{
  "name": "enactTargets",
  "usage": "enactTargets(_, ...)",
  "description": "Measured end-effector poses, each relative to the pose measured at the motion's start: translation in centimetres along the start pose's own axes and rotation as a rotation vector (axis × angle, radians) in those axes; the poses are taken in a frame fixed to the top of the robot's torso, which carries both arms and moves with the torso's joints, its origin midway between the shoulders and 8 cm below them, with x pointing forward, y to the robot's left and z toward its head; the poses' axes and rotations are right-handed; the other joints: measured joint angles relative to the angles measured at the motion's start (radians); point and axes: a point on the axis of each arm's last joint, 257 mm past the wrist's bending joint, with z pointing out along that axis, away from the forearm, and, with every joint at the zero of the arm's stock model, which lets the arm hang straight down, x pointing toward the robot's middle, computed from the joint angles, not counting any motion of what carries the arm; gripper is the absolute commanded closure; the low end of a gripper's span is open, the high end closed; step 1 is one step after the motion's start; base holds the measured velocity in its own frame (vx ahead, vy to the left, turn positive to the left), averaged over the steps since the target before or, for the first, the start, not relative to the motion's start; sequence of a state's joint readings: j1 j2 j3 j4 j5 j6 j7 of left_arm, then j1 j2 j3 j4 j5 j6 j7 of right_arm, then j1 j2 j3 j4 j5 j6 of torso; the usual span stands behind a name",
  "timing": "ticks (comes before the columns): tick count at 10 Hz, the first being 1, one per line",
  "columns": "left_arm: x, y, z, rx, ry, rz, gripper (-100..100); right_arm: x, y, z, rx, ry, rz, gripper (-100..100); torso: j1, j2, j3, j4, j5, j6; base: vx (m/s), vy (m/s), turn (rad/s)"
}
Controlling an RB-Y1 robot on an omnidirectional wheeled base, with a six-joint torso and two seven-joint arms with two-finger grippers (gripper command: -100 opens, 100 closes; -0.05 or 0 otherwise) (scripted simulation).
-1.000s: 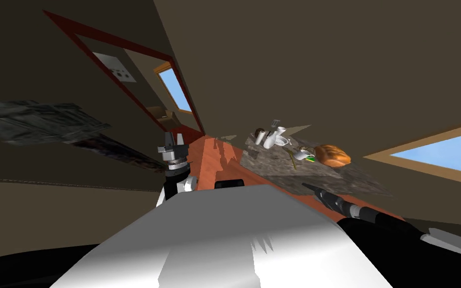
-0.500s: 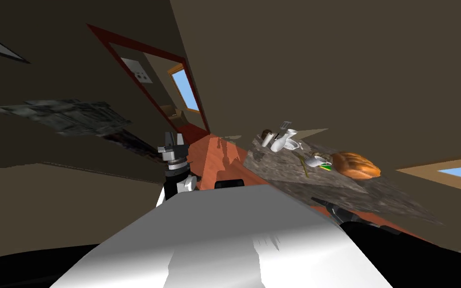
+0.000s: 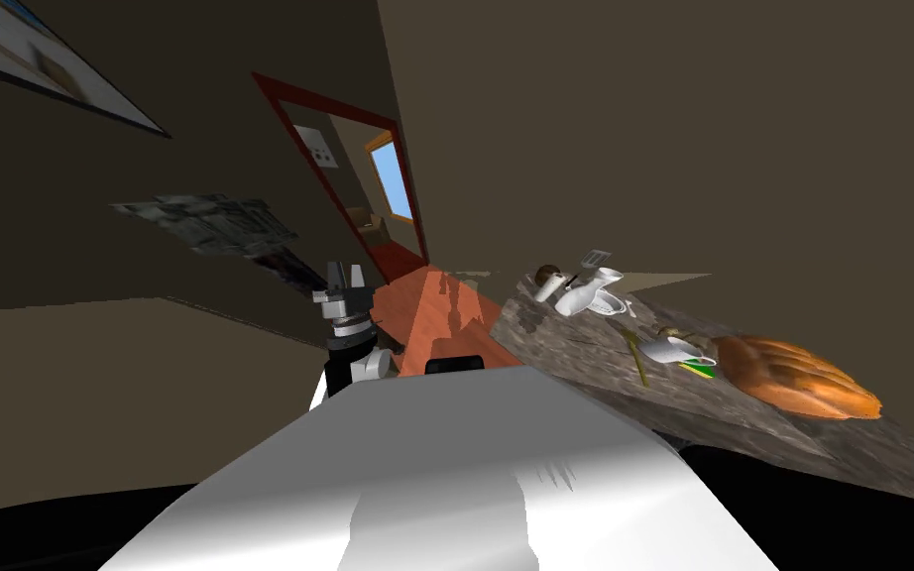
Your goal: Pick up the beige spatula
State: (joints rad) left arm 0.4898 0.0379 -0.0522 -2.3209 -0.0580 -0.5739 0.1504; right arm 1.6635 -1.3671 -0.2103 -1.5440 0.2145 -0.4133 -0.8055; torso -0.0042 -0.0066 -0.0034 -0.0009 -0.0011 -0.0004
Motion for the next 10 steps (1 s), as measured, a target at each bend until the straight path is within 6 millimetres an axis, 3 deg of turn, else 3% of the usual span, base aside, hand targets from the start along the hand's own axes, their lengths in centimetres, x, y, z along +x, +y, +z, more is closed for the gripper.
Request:
enactTargets(3,0.0,0.0,0.0,0.0,0.0,0.0,0,2.5,-4.3,-1.2,0.109,0.05,0.015,-100,-0.005,-0.001,-0.001,0.0,-0.001,0.0,0.085,-0.106,0.234)
enactTargets(5,0.0,0.0,0.0,0.0,0.0,0.0,0,4.0,-6.4,-1.6,0.144,0.079,0.023,-100,-0.008,-0.002,-0.001,0.0,-0.002,0.0,0.107,-0.191,0.224)
enactTargets(10,0.0,0.0,0.0,0.0,0.0,0.001,0,7.0,-7.3,-1.6,0.154,0.144,0.028,-100,-0.013,-0.003,-0.002,-0.001,-0.003,0.001,0.088,-0.225,0.156)
